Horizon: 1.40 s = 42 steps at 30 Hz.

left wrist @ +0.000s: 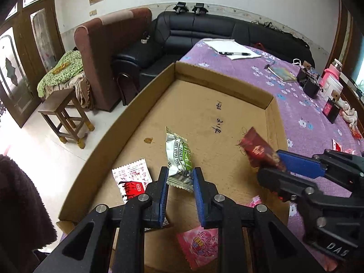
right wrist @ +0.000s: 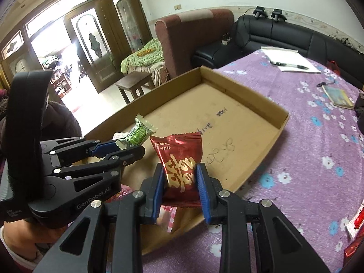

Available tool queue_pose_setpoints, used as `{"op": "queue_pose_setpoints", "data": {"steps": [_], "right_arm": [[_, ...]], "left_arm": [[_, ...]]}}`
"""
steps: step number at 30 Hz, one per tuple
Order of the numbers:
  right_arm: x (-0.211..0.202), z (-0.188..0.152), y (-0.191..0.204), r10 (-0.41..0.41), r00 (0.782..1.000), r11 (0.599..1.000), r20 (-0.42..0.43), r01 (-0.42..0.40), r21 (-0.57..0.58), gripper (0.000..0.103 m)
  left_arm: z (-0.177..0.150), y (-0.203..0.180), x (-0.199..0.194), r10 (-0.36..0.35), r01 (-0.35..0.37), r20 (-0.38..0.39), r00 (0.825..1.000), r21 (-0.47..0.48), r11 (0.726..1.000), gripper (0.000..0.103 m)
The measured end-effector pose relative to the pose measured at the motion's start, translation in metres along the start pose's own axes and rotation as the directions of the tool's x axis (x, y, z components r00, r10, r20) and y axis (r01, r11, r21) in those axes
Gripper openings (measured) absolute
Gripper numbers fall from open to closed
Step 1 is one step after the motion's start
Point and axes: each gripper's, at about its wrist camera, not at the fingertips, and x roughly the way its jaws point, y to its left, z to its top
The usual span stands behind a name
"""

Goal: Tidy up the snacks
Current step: 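Carry the green candy and red foil pack over the tray with both tools, then open both tools to release the snacks into the tray, then move both tools back to the remaining snack pile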

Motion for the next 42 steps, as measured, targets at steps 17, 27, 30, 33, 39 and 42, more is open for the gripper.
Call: {"op": "queue_pose_setpoints", "data": {"steps": [17,27,30,33,39,42], "right_arm": [[0.022,0.000,0.001,-0.035,0.998,0.999,-0.051,0.033,-0.032,0.028],[0.016,0.002,-0.001,-0.064,0.997,0.997,-0.041,0.063,-0.035,0.029],[0.012,0.002,-0.002,-0.068,0.997,0.997,-0.035,0.067,-0.031,0.029],[0.006,0.002,-0.002,-0.074,0.997,0.997,-0.024,0.074,-0.031,0.029],[-0.012,0.001,-0.008,-0.087,0.996,0.996,0.007,0.087,-0.017,0.031],[-0.031,-0.002,-0.015,-0.104,0.994,0.995,0.037,0.105,-0.002,0.040]], "left_arm": [[0.005,-0.002,0.017,-0.001,0.002,-0.067,0.998,0.018,1.000,0.023],[0.008,0.005,0.013,0.006,-0.007,-0.056,0.998,-0.016,1.000,0.074],[0.008,0.006,0.009,0.014,-0.014,-0.045,0.999,-0.013,1.000,0.077],[0.008,0.004,0.007,0.021,-0.021,-0.041,0.999,-0.002,1.000,0.077],[0.009,0.005,0.000,0.025,-0.025,-0.029,0.999,-0.009,1.000,0.077],[0.011,0.003,-0.007,0.023,-0.023,-0.014,1.000,-0.014,1.000,0.079]]}}
